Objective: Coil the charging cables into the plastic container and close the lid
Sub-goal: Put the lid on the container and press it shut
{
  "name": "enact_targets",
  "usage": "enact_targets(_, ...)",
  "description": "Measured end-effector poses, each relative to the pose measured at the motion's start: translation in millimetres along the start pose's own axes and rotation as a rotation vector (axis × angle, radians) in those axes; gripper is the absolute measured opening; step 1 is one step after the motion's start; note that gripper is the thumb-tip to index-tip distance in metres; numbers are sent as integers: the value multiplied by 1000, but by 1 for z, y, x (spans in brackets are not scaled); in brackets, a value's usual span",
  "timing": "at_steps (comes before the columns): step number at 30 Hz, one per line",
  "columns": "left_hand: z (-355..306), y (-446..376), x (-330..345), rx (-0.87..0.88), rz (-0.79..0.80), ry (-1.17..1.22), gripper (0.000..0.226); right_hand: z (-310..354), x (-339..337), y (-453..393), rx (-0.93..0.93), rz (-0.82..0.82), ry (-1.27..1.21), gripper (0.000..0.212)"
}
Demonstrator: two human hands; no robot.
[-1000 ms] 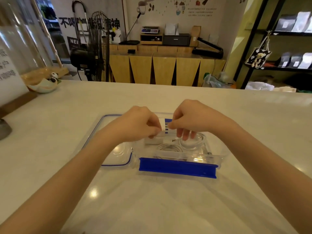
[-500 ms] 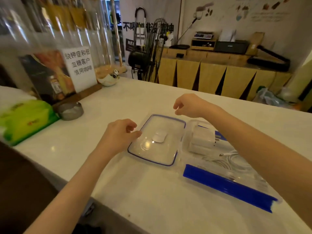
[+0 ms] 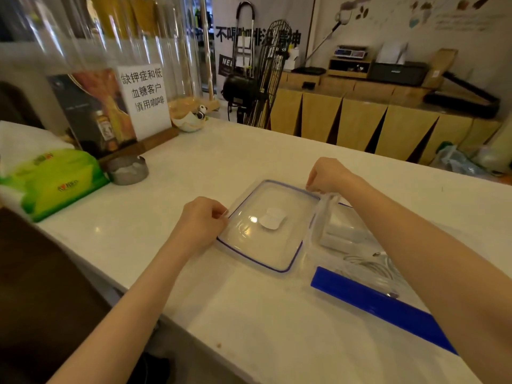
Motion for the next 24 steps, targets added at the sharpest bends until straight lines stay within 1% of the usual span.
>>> enact_targets(3,-7,-4,-13,32,-59,130,21,0,-34,11,-41,-173,-199,21)
enact_targets(7,-32,-6,-40,137,-198,372,17,12,-98,56,-220,-585,-220,22)
enact_targets(10,-64,-2,-51,235,-190,563,14,8,-133,99,-304,-851,-278,22)
enact_targets(12,-87,5,-58,300,-179,682,19,0,-147,122,-328,-951,-318,21)
enact_targets(13,-98,9,-63,349,-189,696,20,-6,-152,133,-329,-988,-335,20)
enact_targets(15,-123,21,-69,462,-215,701,19,-23,-159,150,-294,-1024,-383,18)
enact_targets(17,-146,35,-69,572,-240,660,15,-48,-158,159,-215,-985,-465,18)
enact_targets(18,-157,43,-66,630,-262,603,16,-63,-154,161,-163,-945,-546,20)
enact_targets(20,-183,64,-59,795,-310,452,23,-92,-143,169,-83,-882,-798,24)
enact_targets(22,-203,85,-46,969,-319,347,28,-117,-132,188,-10,-873,-1121,26)
enact_targets(23,-209,92,-39,1033,-308,315,29,-129,-124,198,27,-859,-1239,26)
enact_targets(24,-213,99,-31,1092,-292,284,31,-138,-116,207,55,-837,-1268,25)
Point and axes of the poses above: each hand's wrist, its own y-axis away from the middle knuckle, its own x-axis out of the palm, z = x × y, the point moved 10 cm from there along -y, towards the middle knuckle
